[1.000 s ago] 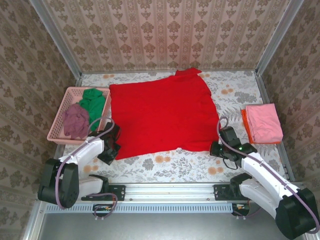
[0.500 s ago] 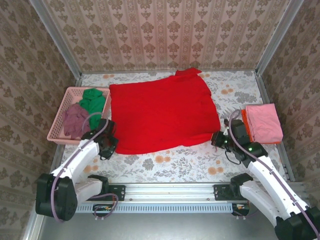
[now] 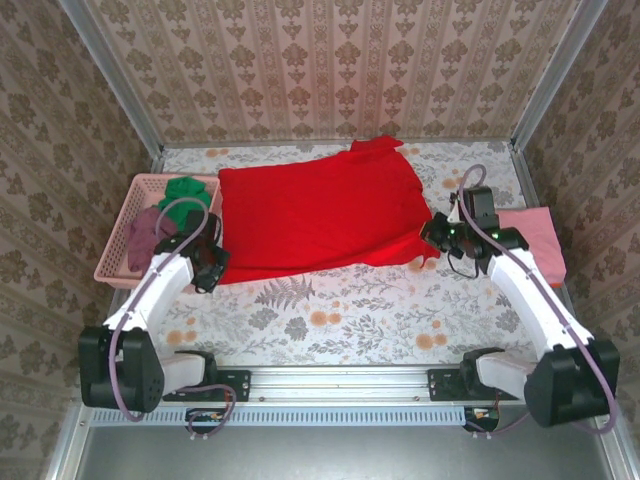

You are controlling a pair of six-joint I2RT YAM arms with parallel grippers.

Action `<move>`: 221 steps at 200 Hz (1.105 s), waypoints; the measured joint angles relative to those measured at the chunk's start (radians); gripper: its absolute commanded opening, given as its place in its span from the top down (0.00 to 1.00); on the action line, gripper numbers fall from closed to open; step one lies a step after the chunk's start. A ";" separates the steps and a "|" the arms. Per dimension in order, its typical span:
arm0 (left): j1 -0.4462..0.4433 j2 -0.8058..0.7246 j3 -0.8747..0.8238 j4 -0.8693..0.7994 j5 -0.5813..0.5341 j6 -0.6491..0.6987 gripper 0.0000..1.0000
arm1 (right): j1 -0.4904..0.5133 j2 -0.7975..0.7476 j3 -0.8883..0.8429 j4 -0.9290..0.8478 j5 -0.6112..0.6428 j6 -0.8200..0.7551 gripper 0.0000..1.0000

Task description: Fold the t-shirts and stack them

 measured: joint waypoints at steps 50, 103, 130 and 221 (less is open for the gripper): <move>0.021 0.095 0.107 -0.001 -0.008 0.048 1.00 | -0.032 0.202 0.165 0.010 -0.047 -0.052 1.00; 0.025 0.178 0.186 -0.001 -0.013 0.089 1.00 | -0.043 0.410 0.341 0.000 -0.077 -0.124 1.00; 0.030 0.201 0.199 -0.001 -0.014 0.103 1.00 | -0.044 0.514 0.442 -0.014 -0.086 -0.165 1.00; 0.036 0.250 0.199 -0.004 -0.015 0.114 1.00 | -0.060 0.674 0.563 -0.049 -0.099 -0.240 1.00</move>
